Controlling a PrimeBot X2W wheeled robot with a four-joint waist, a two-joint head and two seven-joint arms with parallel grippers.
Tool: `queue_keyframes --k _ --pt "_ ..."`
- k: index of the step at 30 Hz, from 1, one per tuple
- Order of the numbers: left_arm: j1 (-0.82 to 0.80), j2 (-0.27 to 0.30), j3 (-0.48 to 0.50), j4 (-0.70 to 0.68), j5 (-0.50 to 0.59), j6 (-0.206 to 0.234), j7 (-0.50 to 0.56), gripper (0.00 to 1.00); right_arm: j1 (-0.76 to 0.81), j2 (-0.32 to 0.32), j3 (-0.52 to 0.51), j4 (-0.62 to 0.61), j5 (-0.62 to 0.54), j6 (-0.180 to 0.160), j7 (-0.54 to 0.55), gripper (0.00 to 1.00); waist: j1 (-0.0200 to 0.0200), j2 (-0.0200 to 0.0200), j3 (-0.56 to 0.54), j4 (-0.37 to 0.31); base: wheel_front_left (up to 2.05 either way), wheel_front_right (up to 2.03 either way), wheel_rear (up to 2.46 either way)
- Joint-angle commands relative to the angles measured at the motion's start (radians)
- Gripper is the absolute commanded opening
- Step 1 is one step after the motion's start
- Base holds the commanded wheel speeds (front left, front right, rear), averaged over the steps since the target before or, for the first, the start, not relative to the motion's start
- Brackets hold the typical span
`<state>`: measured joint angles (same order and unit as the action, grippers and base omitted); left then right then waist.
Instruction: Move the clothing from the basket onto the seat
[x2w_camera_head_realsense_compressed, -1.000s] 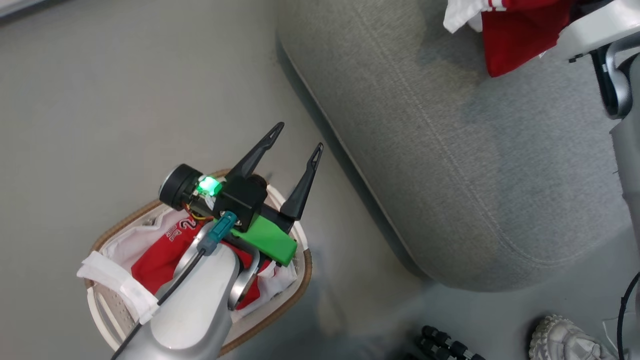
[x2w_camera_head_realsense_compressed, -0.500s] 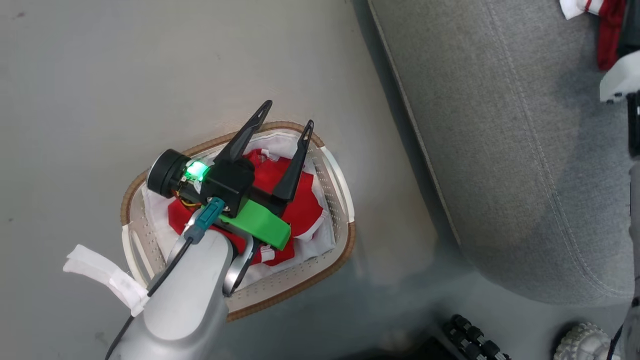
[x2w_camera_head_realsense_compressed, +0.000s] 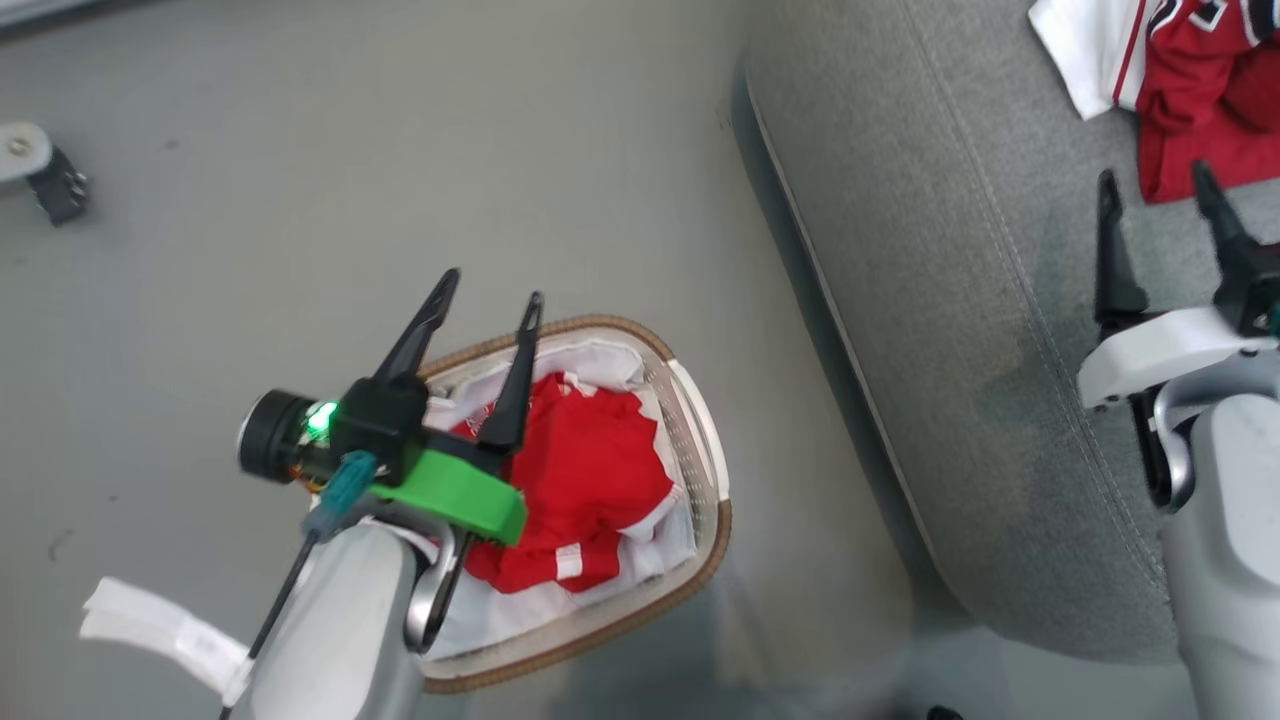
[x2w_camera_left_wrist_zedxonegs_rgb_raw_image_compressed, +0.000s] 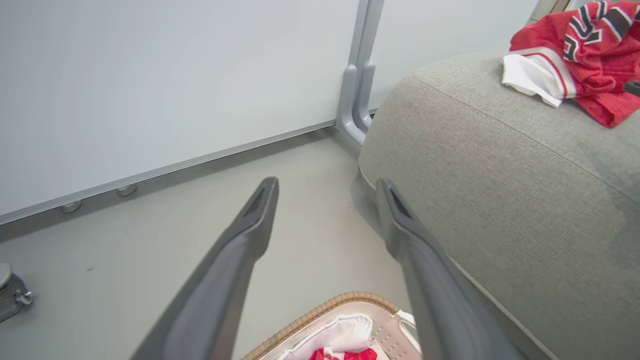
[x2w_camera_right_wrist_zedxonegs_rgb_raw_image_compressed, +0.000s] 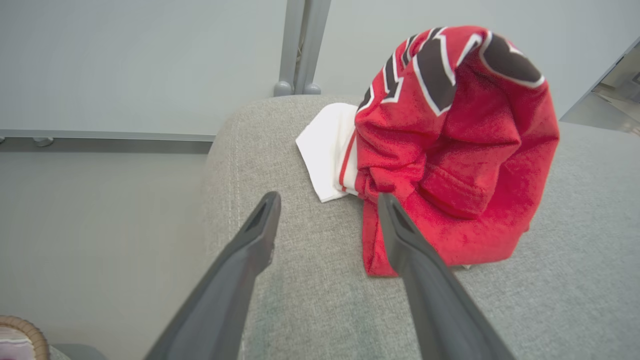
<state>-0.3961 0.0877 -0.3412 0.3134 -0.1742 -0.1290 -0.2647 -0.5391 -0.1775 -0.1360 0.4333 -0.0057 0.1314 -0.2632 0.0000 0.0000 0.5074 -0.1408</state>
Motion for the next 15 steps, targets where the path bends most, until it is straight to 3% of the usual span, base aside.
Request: queue_keyframes --k 1,15 --pt "0.033 -0.004 0.03 -0.006 0.009 0.004 0.0 1.0 0.026 0.001 0.015 -0.018 0.017 -0.001 -0.002 1.0 0.0 0.0 -0.091 0.047 0.0 0.0 0.0" --pt "0.221 -0.033 0.289 -0.008 0.036 0.049 0.001 1.0 0.174 0.076 0.118 -0.114 0.09 -0.001 -0.002 1.0 0.0 0.0 -0.304 0.181 0.0 0.0 0.0"
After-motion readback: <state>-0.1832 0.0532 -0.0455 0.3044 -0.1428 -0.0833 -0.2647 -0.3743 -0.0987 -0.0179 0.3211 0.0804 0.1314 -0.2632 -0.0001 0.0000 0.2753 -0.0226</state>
